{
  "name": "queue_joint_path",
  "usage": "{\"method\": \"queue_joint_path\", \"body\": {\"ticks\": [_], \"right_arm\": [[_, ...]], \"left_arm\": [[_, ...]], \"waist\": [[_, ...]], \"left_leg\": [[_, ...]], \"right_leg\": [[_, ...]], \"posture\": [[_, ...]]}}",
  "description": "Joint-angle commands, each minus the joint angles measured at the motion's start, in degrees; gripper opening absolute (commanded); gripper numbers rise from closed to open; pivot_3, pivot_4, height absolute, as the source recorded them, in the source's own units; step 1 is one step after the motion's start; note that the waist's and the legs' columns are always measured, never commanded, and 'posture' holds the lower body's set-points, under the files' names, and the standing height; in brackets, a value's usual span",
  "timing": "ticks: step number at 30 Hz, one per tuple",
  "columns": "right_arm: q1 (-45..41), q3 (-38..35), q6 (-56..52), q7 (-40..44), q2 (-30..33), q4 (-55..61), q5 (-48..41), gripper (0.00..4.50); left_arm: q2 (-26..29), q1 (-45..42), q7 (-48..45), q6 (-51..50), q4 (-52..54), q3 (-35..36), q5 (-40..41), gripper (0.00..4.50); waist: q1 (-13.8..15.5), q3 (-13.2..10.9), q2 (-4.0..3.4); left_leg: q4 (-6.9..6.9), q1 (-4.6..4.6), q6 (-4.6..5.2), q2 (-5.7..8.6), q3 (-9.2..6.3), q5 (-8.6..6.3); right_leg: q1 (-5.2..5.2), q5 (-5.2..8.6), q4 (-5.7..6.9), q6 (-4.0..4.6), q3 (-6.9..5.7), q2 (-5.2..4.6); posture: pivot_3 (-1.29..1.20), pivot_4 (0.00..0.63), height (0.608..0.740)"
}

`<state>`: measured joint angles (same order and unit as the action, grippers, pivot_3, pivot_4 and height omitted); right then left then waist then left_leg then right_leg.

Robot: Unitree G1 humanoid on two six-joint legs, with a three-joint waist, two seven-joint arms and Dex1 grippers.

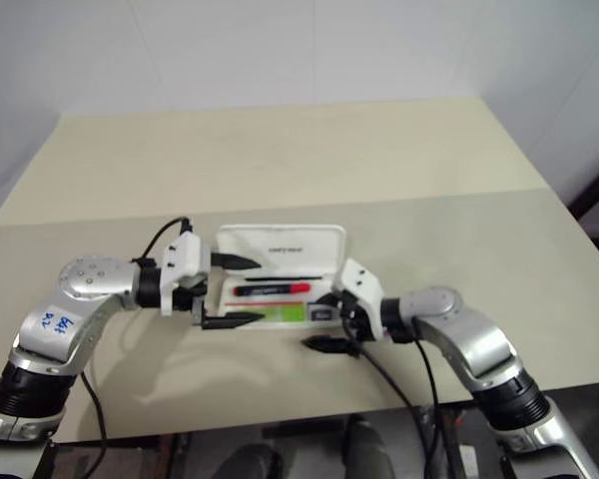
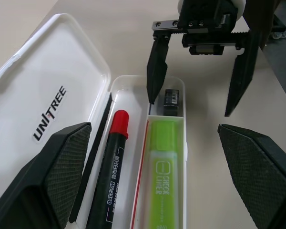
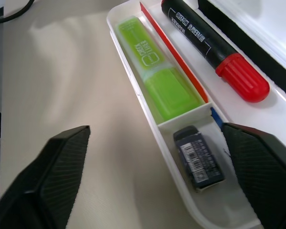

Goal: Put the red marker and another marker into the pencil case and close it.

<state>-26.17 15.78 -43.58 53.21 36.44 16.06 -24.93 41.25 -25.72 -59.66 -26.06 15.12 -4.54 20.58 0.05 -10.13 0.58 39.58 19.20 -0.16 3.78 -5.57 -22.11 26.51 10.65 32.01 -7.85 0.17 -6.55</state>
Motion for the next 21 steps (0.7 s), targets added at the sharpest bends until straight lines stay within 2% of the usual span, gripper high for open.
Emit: {"method": "queue_joint_path", "body": {"ticks": [1,12,21], "right_arm": [[-1.78,-2.53,1.42,0.69,0.11,0.33,-0.43,4.48],[-2.18,-6.03,1.03,2.15,-0.25,0.59,-3.34,4.48],[-2.12,-12.25,1.71,8.15,5.37,0.34,-8.01,4.48]], "left_arm": [[0.63,0.19,0.08,0.65,1.65,1.96,1.03,4.5],[0.66,0.31,-0.05,1.4,1.07,2.27,0.96,4.5],[3.76,3.45,-1.8,2.33,1.31,6.59,2.2,4.5]], "waist": [[-0.01,0.0,0.0],[-0.01,0.0,0.0],[0.01,0.0,0.0]], "left_leg": [[0.0,0.0,0.0,0.0,0.0,0.0],[-0.01,0.01,0.0,0.0,0.0,0.0],[-0.02,0.02,0.0,-0.01,-0.01,0.0]], "right_leg": [[0.0,0.0,0.0,0.0,0.0,0.0],[0.0,-0.01,-0.02,0.0,0.0,0.0],[0.0,0.0,-0.03,0.0,0.0,0.0]], "posture": [[0.0,0.15,0.74],[0.0,0.15,0.74],[0.0,0.15,0.74]]}}
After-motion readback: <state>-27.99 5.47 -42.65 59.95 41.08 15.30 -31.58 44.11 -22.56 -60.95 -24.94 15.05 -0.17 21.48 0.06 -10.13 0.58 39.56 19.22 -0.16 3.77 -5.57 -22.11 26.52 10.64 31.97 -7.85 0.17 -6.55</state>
